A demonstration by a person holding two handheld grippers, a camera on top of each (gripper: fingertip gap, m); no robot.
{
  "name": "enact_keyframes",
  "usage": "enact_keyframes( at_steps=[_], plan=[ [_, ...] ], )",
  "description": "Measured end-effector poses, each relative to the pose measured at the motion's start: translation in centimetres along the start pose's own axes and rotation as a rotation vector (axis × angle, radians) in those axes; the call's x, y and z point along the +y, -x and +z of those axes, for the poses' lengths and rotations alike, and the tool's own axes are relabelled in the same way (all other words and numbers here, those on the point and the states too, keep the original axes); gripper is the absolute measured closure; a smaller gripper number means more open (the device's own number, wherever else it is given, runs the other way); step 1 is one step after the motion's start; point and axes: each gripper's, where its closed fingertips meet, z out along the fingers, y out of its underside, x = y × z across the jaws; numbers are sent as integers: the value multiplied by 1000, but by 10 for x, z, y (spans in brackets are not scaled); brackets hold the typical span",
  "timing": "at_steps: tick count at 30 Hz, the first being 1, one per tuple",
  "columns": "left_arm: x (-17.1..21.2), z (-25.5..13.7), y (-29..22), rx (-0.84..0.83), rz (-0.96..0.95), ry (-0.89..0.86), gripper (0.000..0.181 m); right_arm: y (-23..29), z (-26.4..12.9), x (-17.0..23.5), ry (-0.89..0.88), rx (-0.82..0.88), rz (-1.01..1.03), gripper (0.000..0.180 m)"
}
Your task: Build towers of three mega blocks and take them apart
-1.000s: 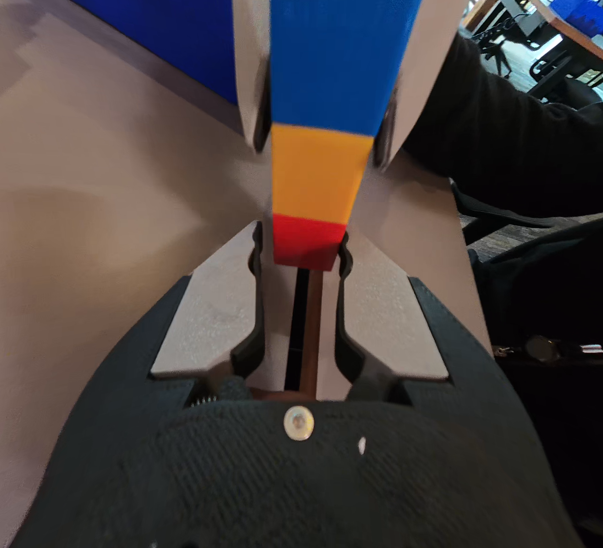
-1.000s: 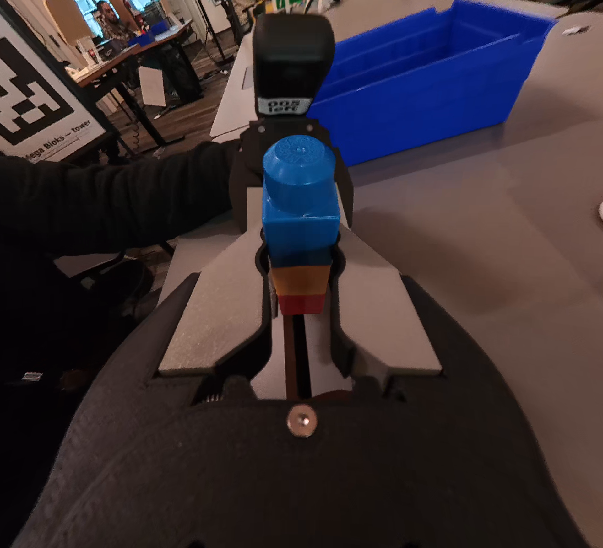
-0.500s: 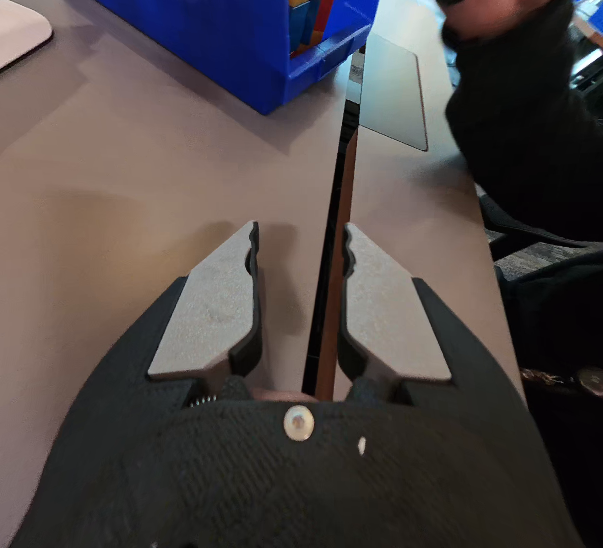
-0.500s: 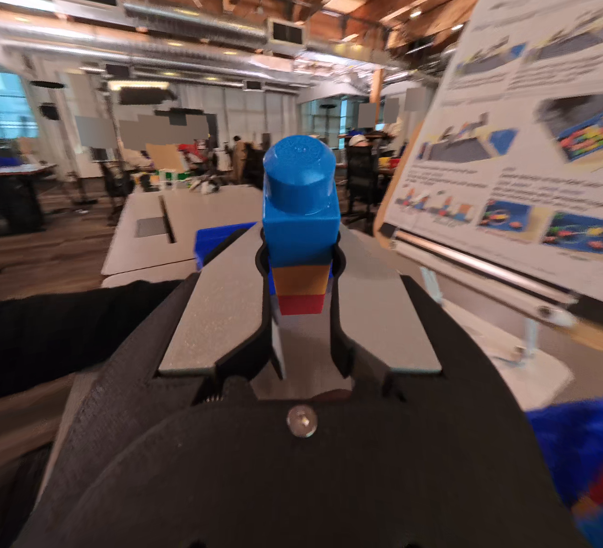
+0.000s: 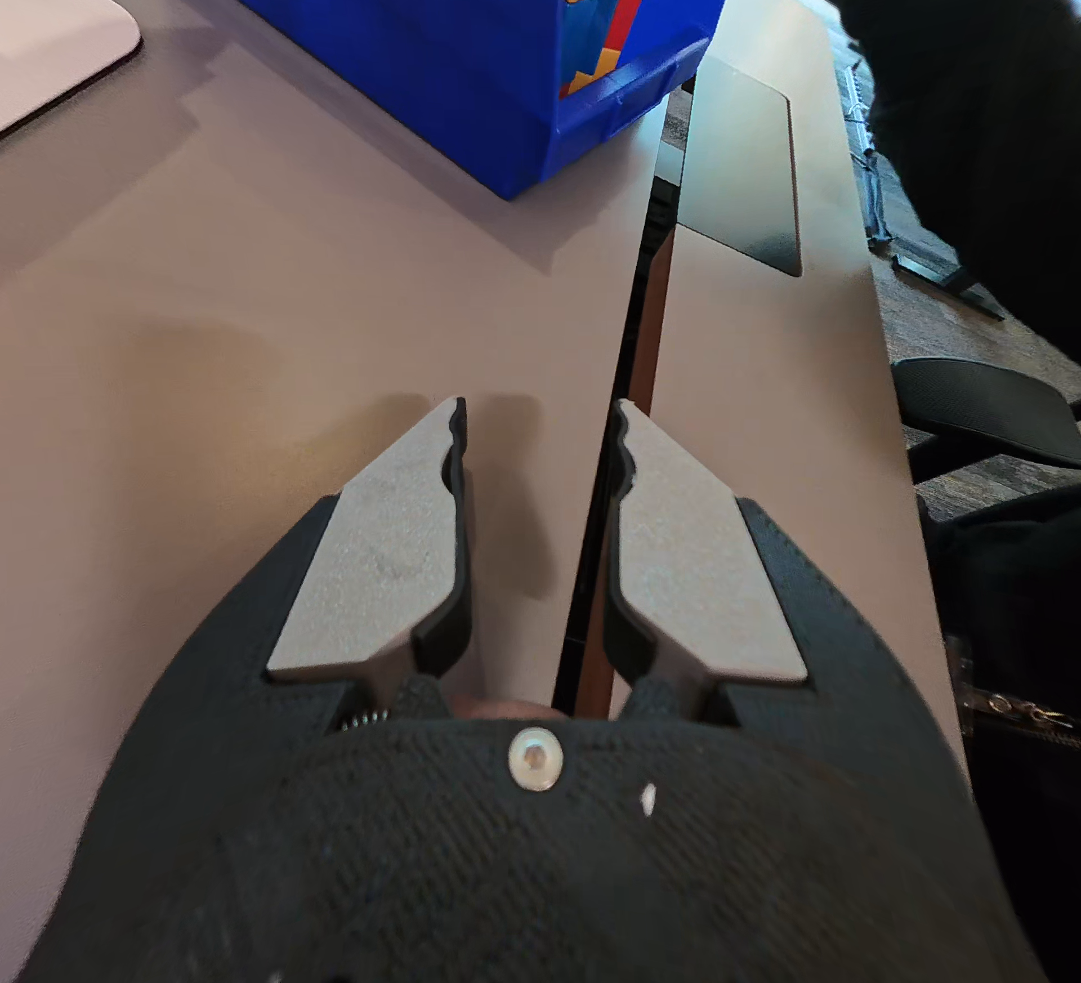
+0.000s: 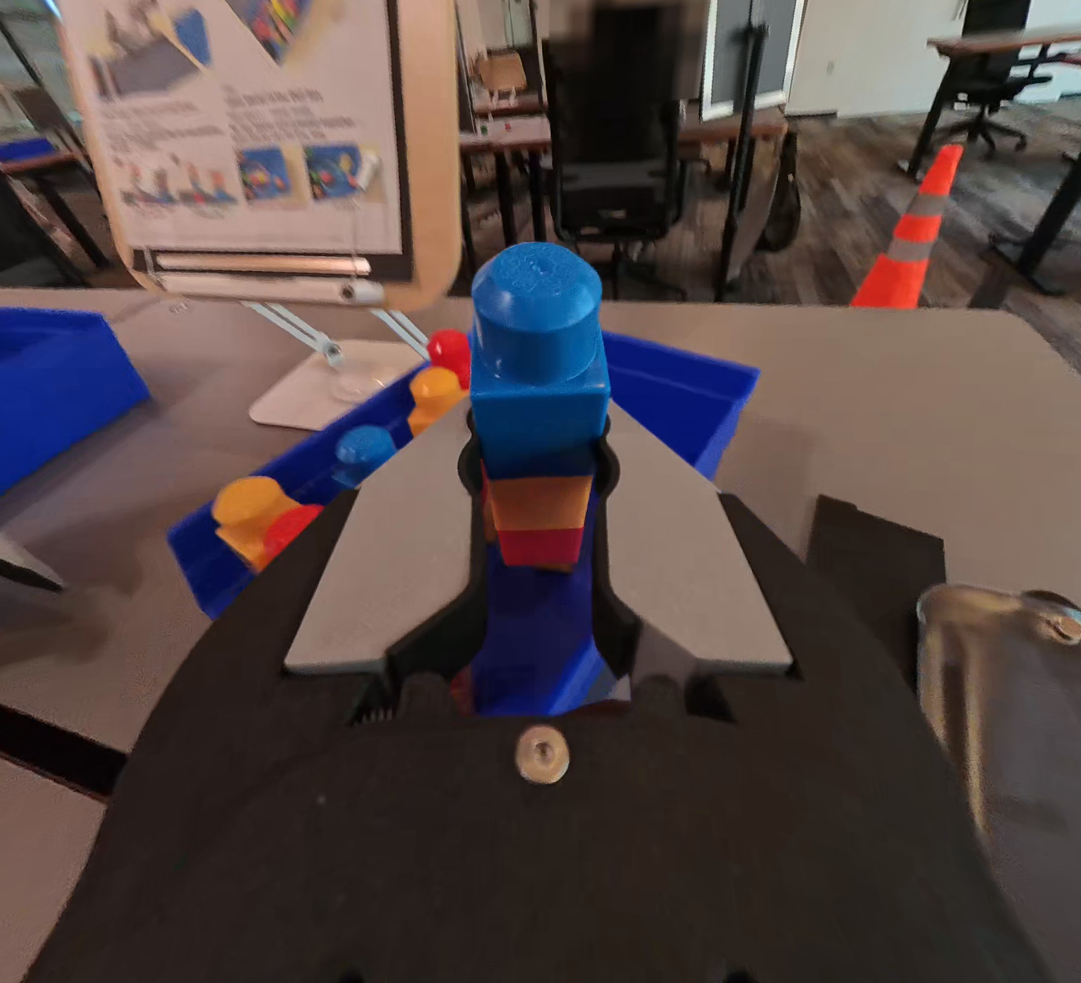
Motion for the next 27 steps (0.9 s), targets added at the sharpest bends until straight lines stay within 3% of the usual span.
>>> enact_keyframes(
  at_steps=[6,13,27],
  plan=[
    [0,-1,3,-4,-14,-1,133,7,23,24,120,3,-71,146],
    [0,-1,1,3,-15,-1,133,-1,16,35,227,197,-154,146],
    [-2,1,-8,28,-1,-5,133,11,-1,49,111,376,-64,147]
  ],
)
